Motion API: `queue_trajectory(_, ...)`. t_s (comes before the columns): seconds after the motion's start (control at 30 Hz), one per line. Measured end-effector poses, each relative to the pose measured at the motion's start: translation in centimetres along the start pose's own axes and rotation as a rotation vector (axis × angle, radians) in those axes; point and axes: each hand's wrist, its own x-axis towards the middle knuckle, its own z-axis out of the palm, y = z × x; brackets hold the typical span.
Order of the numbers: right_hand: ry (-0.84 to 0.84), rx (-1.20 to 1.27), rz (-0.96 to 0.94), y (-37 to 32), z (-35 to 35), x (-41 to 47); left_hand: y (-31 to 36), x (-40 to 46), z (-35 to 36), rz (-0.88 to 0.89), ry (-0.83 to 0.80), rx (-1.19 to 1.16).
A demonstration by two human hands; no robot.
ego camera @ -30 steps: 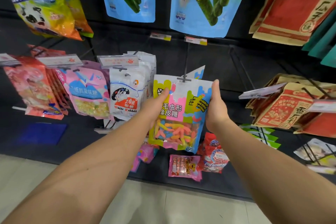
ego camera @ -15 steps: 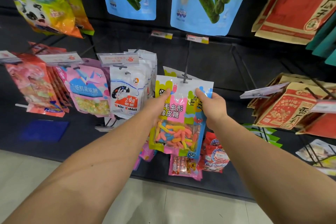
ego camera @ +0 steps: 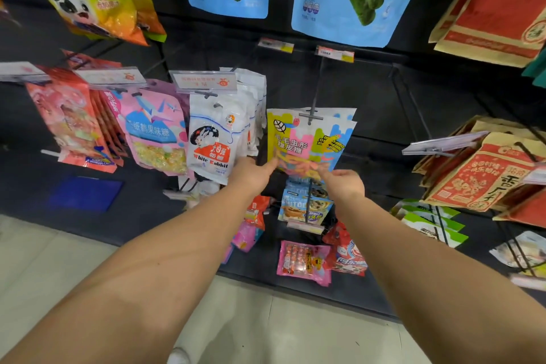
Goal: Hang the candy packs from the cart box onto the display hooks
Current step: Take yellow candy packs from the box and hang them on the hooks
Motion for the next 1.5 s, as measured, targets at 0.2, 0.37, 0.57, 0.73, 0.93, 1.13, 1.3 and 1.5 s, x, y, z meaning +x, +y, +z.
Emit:
queue_trajectory(0.2, -0.207, -0.207, -0.196, -0.5, 4.6, -1.8, -2.0, -1.8, -2.1, 0.124, -0.013, 0.302)
queue_trajectory(0.37, -0.431, -0.681, -0.471, -2.4, 9.6, -5.7, -5.2, -3.1, -7.1, 0.185, 0.041, 0.577)
queue_trajectory(0.57, -0.629, -0.872, -0.654, -4.0, 19.5, -12.0, -10.8, -4.2, -18.5, 0.028, 0.184, 0.864)
queue_trajectory(0.73, -0.690, -1.013, -0.885, -6.2, 31.5, -18.9, -16.9, -5.7, -30.1, -0.138, 0.342, 0.896)
queue_trajectory(0.93, -0.823, -1.032, -1.001, -8.2, 46.9, -30.5, -24.2, -8.7, -46.8, -0.319, 0.461, 0.864)
queue_trajectory(1.13, -0.880, -1.027, -1.159, -10.8, 59.0, -40.9, -29.7, -11.9, -60.1, -0.460, 0.572, 0.828)
queue_trajectory(1.3, -0.907, -1.035, -1.260, -12.7, 66.6, -45.9, -32.7, -11.5, -67.4, -0.533, 0.645, 0.769)
queue_trajectory(1.5, -0.939, -1.058, -1.398, -15.5, 77.1, -48.4, -35.5, -7.6, -75.5, -0.606, 0.711, 0.744)
